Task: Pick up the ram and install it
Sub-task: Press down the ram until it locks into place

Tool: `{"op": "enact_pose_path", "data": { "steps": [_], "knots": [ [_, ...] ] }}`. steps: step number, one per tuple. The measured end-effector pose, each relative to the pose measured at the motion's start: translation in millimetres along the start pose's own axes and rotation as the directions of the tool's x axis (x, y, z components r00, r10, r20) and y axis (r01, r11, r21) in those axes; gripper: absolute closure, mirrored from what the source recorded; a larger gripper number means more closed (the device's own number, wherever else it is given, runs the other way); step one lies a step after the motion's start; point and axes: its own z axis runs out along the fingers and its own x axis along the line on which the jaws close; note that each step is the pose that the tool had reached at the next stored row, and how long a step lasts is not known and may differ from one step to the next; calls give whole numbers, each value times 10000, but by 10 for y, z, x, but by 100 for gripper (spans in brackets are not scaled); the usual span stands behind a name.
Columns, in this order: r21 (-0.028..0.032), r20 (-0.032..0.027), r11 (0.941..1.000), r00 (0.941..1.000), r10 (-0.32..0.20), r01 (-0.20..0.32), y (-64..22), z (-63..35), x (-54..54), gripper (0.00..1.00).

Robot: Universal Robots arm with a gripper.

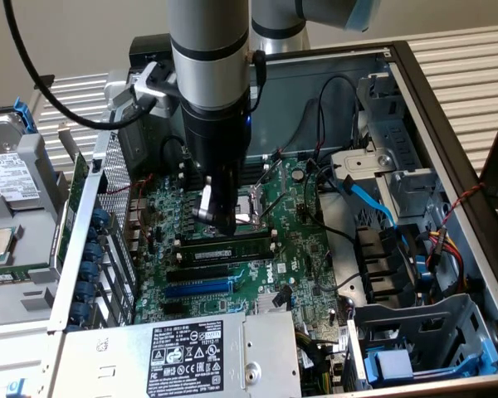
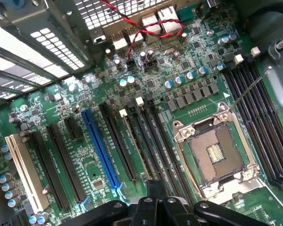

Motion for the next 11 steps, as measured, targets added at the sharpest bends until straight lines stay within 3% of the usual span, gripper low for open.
{"op": "enact_pose_path", "data": {
  "steps": [8,11],
  "knots": [
    [25,31,9953,9953,966,-966,0,0,0,89],
    [50,7,9927,9927,1202,-1202,-2,0,0,89]
  ]
}}
